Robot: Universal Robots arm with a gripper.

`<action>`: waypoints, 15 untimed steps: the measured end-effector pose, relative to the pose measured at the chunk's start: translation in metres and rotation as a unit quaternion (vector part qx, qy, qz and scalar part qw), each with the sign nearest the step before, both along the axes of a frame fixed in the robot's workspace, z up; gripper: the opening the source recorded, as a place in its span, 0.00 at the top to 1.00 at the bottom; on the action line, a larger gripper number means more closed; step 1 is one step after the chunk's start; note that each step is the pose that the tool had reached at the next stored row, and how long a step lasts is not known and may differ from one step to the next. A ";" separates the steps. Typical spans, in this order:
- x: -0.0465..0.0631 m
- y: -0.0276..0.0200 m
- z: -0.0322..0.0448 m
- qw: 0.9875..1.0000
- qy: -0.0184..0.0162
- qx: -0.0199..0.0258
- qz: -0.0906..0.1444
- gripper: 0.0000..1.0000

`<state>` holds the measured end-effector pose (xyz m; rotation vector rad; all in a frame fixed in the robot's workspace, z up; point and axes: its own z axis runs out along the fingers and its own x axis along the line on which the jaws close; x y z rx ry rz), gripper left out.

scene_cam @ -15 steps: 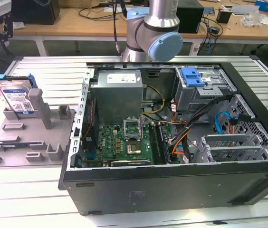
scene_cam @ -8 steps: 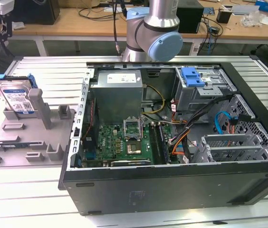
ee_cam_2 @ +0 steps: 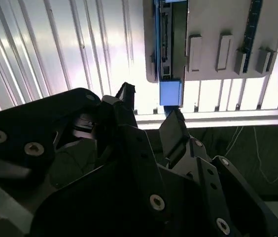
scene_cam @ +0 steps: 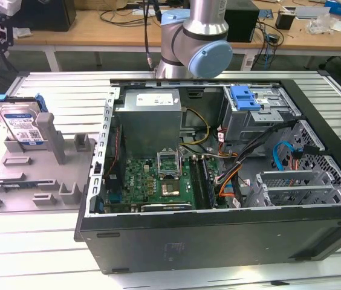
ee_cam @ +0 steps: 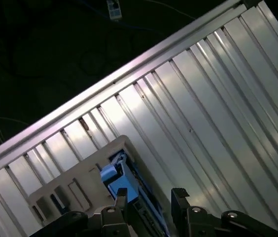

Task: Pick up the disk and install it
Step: 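Pick up the disk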

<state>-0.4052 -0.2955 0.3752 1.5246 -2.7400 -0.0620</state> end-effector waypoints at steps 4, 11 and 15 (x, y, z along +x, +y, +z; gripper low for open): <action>0.000 0.0000 -0.0006 0.999 0.000 0.000 0.054 0.52; 0.000 0.0000 -0.0020 0.992 0.000 -0.001 0.130 0.52; 0.000 0.0000 -0.0025 0.985 0.001 -0.002 0.170 0.52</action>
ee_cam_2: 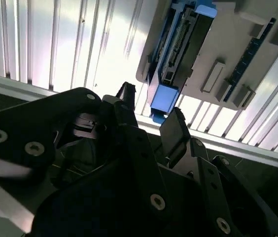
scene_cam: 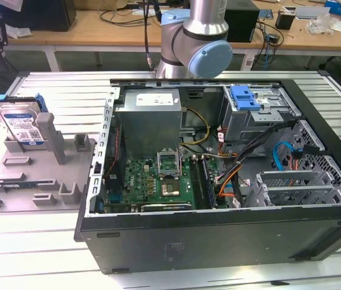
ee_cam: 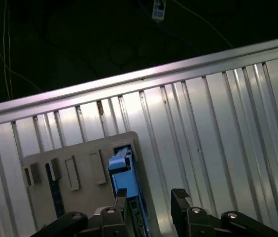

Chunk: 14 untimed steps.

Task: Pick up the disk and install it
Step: 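Pick up the disk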

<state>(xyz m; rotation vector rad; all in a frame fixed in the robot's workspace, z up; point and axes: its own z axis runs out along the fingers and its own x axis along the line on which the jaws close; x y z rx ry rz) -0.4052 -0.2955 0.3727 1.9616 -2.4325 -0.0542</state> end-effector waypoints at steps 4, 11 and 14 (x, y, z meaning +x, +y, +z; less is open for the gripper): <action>0.000 0.0000 -0.0006 1.000 0.002 -0.005 0.028 0.52; 0.000 -0.0007 -0.0022 0.998 0.007 -0.020 0.064 0.52; 0.000 -0.0010 -0.0025 0.997 0.007 -0.022 0.074 0.52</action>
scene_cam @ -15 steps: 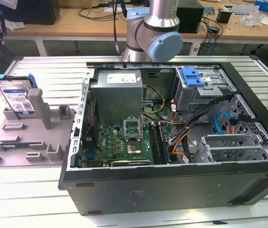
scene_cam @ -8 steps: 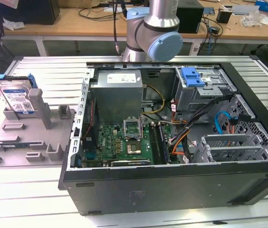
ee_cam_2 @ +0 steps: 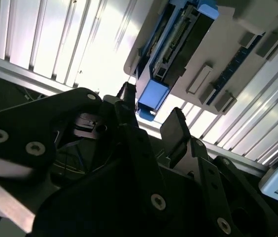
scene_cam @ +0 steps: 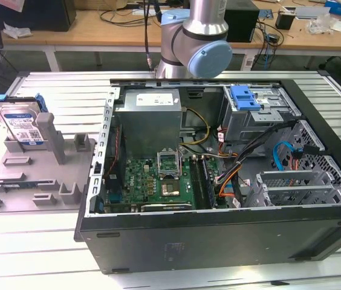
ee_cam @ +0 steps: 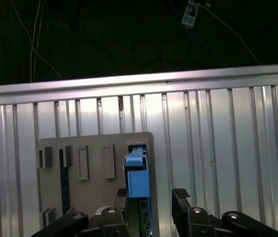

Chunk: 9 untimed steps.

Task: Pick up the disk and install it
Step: 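Pick up the disk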

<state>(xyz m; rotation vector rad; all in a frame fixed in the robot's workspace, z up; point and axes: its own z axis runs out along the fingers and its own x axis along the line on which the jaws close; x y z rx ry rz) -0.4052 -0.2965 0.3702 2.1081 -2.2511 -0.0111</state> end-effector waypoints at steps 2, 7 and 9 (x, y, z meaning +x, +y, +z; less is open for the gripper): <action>0.000 0.0000 0.0000 1.000 0.000 0.000 0.000 0.52; 0.000 0.0000 -0.0001 1.000 -0.005 0.000 0.000 0.52; 0.000 0.0000 -0.0001 1.000 -0.009 0.000 0.001 0.52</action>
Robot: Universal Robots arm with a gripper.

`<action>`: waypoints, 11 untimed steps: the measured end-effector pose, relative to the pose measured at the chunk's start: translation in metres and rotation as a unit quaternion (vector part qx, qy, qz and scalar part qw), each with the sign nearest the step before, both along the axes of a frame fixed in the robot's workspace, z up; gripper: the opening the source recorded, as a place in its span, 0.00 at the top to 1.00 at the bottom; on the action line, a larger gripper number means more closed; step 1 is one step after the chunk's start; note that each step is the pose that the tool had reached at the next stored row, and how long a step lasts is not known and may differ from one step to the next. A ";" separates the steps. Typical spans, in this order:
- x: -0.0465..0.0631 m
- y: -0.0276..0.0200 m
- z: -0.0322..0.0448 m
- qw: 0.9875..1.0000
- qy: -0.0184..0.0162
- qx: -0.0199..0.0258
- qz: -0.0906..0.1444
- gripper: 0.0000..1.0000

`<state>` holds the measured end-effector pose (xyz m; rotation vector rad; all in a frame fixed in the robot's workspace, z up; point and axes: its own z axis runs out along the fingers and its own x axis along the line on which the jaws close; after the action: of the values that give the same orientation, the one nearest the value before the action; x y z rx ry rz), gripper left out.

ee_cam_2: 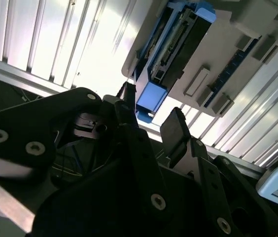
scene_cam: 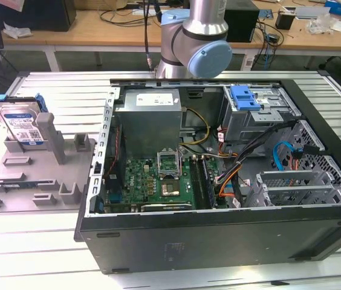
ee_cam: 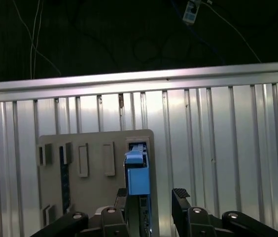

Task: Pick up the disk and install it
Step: 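Pick up the disk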

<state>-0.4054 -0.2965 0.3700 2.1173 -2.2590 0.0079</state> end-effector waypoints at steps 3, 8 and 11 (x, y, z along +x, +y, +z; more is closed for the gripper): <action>0.000 0.0000 -0.0003 1.000 -0.003 0.000 0.001 0.52; 0.000 -0.0003 -0.0015 1.000 -0.003 0.000 0.031 0.52; -0.001 -0.0006 -0.0028 0.999 -0.003 0.000 0.051 0.52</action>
<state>-0.4065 -0.2971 0.3672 2.2316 -2.1519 0.0172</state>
